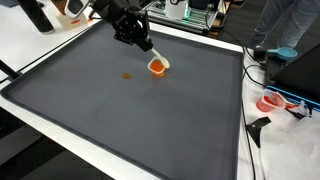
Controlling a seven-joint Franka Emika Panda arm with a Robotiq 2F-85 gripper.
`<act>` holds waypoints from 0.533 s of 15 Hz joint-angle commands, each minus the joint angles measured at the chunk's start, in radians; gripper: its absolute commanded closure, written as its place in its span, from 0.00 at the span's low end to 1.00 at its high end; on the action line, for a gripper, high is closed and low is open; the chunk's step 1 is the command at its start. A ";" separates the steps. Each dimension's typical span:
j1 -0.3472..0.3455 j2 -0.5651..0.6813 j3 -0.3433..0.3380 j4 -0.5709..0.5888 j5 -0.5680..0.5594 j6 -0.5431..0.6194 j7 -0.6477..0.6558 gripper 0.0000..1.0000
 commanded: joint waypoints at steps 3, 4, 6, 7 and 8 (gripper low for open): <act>0.012 -0.011 0.013 -0.056 0.058 0.082 0.001 0.97; 0.014 -0.010 0.016 -0.060 0.060 0.094 0.000 0.97; 0.019 -0.006 0.022 -0.063 0.063 0.116 0.001 0.97; 0.023 -0.003 0.024 -0.063 0.063 0.125 0.004 0.97; 0.025 -0.001 0.026 -0.063 0.064 0.130 0.005 0.97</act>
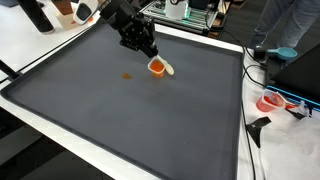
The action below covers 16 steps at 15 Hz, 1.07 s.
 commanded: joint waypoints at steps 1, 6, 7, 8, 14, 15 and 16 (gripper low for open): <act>0.009 -0.004 0.010 -0.028 0.026 0.047 0.006 0.97; 0.013 0.004 0.010 -0.024 0.015 0.062 0.021 0.97; 0.010 0.006 0.009 -0.021 0.018 0.058 0.021 0.97; 0.005 0.008 0.009 -0.015 0.019 0.047 0.021 0.97; -0.039 0.025 0.004 0.008 0.040 0.004 0.000 0.97; -0.048 0.027 0.003 0.010 0.047 -0.004 -0.002 0.97; -0.059 0.031 0.002 0.014 0.058 -0.016 -0.006 0.97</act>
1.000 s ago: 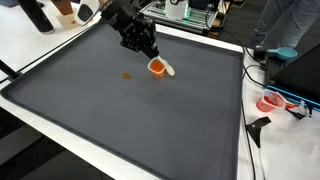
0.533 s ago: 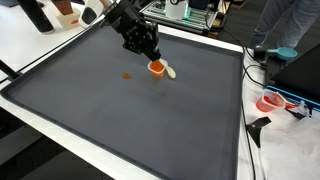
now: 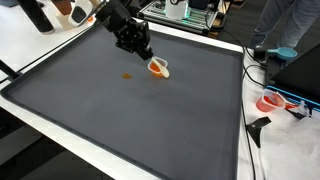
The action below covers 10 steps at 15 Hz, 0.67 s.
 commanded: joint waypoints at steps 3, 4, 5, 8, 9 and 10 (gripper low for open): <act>-0.068 0.030 -0.007 0.033 0.102 -0.094 -0.035 0.97; -0.076 0.033 -0.012 0.037 0.118 -0.109 -0.041 0.97; -0.083 0.038 -0.018 0.043 0.130 -0.121 -0.042 0.97; -0.097 0.051 -0.036 0.052 0.160 -0.147 -0.045 0.97; -0.099 0.055 -0.042 0.055 0.167 -0.152 -0.045 0.97; -0.101 0.059 -0.047 0.058 0.173 -0.158 -0.046 0.97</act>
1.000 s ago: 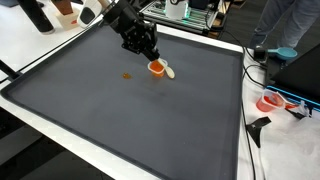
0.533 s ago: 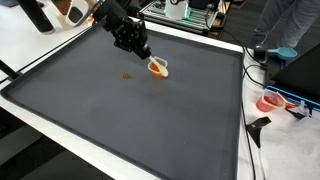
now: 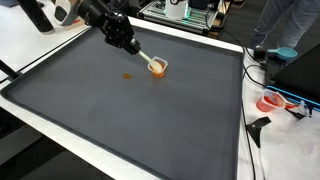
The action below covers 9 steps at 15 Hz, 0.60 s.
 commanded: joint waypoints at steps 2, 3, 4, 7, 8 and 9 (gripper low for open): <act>-0.015 0.033 -0.022 0.028 0.046 -0.051 -0.022 0.97; -0.017 0.038 -0.025 0.032 0.049 -0.057 -0.022 0.97; -0.019 0.043 -0.028 0.035 0.052 -0.061 -0.022 0.97; -0.022 0.052 -0.036 0.037 0.060 -0.062 -0.021 0.97; -0.023 0.054 -0.038 0.037 0.062 -0.062 -0.020 0.97; -0.023 0.055 -0.041 0.038 0.062 -0.063 -0.014 0.97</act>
